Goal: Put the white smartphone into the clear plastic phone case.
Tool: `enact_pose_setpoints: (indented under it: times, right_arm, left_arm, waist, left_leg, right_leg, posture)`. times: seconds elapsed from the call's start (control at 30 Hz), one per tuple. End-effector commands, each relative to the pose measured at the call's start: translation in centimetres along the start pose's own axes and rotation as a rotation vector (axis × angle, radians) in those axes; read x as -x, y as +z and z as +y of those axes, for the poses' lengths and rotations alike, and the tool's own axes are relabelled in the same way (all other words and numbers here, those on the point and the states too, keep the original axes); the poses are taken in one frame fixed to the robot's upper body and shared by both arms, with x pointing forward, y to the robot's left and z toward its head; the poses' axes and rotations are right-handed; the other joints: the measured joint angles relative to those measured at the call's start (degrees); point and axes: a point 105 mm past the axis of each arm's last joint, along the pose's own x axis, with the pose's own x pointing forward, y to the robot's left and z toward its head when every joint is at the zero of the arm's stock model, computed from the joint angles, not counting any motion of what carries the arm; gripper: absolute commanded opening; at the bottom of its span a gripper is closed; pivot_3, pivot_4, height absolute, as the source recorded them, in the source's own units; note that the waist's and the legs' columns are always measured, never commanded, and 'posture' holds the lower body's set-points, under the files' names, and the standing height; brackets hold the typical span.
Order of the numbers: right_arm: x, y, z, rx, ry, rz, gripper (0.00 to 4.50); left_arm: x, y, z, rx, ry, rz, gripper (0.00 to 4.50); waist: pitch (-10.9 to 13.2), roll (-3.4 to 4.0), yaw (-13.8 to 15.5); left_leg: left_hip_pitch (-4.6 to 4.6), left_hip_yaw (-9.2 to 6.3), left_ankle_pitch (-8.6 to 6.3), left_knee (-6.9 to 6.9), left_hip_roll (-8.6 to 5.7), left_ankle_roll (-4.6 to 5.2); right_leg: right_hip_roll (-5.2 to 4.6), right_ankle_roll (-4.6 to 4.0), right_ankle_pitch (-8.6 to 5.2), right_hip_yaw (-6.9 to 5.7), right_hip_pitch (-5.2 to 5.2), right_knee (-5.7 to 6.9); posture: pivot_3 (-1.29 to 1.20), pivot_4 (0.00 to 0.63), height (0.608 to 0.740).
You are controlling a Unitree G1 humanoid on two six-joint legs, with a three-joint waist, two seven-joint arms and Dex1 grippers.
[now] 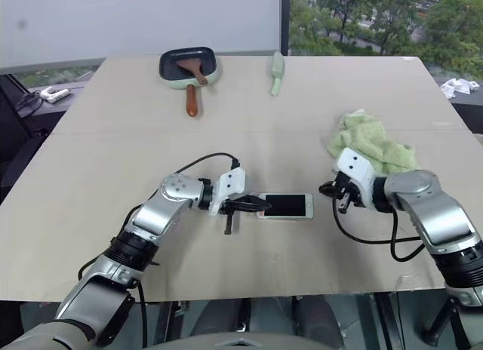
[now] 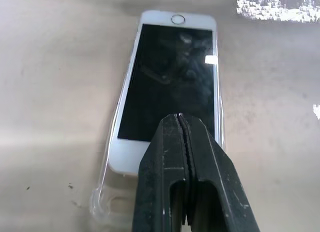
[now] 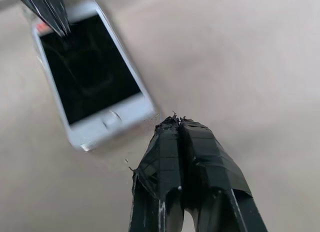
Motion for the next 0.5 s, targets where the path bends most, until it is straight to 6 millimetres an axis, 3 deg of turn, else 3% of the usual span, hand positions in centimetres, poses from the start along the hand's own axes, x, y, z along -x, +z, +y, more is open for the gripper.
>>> enact_pose_setpoints:
  times: [0.03,0.13,0.27,0.37,0.5]
  right_arm:
    - [0.8,0.0,-0.4,0.032,-0.021,0.004,0.11]
    - [0.9,-0.2,-0.4,0.028,-0.025,0.017,0.11]
    - [1.2,-0.6,-0.3,0.031,-0.026,0.045,0.11]
    - [1.4,-1.3,-0.3,0.065,-0.034,0.107,0.11]
    - [1.3,-1.1,-0.2,0.105,-0.027,0.134,0.11]
  left_arm:
    - [1.5,4.2,0.0,-0.02,0.032,-0.146,0.0]
    - [3.1,6.2,-0.3,0.009,0.054,-0.217,0.0]
    - [5.6,5.7,-0.1,0.021,0.119,-0.155,0.0]
    - [7.1,2.3,-0.1,0.035,0.174,0.019,0.0]
    - [7.7,-0.9,-0.3,0.064,0.197,0.114,0.0]
  waist:
    - [0.01,0.0,-0.03]
    - [0.13,0.03,-0.06]
    - [0.2,0.05,-0.09]
    - [0.28,0.07,-0.05]
    - [0.31,0.05,0.01]
  left_leg:
    - [-0.28,0.01,0.0,0.01,-0.01,0.0]
    - [-0.53,-0.02,0.01,0.04,0.01,-0.01]
    - [-0.48,-0.06,0.0,-0.12,0.01,0.0]
    - [-0.43,-0.04,0.0,-0.14,-0.01,-0.01]
    - [-0.41,0.01,0.0,-0.14,0.0,-0.01]
  right_leg:
    - [0.01,0.01,0.01,0.02,-0.27,0.04]
    - [-0.01,0.03,0.02,0.0,-0.49,0.09]
    - [0.0,0.04,0.01,0.0,-0.48,0.0]
    - [0.0,0.03,0.0,0.01,-0.48,0.01]
    - [-0.02,0.03,0.0,0.05,-0.48,0.0]
  posture:
    - [0.0,0.15,0.74]
    - [0.0,0.15,0.74]
    - [0.0,0.15,0.74]
    - [0.0,0.15,0.74]
    - [0.0,0.15,0.74]
